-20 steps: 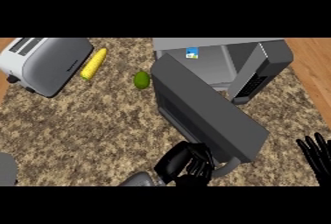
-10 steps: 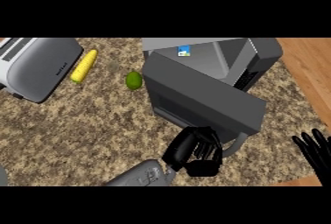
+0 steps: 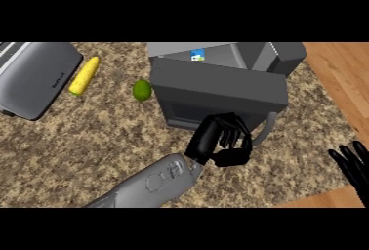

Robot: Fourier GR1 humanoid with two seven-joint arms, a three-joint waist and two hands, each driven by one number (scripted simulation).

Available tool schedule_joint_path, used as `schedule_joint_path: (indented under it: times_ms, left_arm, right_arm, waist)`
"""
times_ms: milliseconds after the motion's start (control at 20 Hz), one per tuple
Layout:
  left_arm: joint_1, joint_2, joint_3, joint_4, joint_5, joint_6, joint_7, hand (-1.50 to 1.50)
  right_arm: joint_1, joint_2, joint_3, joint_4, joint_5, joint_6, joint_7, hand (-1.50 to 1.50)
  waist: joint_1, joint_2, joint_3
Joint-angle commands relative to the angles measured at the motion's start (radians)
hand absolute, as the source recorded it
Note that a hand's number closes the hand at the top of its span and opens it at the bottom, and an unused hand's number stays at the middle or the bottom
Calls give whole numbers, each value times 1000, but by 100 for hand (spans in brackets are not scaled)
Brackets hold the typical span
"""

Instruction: Pick up the milk, place it into the microwave and close the microwave

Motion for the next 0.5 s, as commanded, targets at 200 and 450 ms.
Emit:
schedule_joint_path:
  times_ms: [200, 450]
  left_arm:
    - [-130, -2, 69, 111, 127, 17, -50, 150]
    - [-183, -2, 105, 171, 204, -11, -80, 150]
  right_arm:
    - [-20, -24, -5, -31, -59, -18, 58, -150]
    - [-36, -45, -26, -48, -89, -36, 87, -150]
  waist:
    - [-26, 18, 2]
    - [-28, 21, 2]
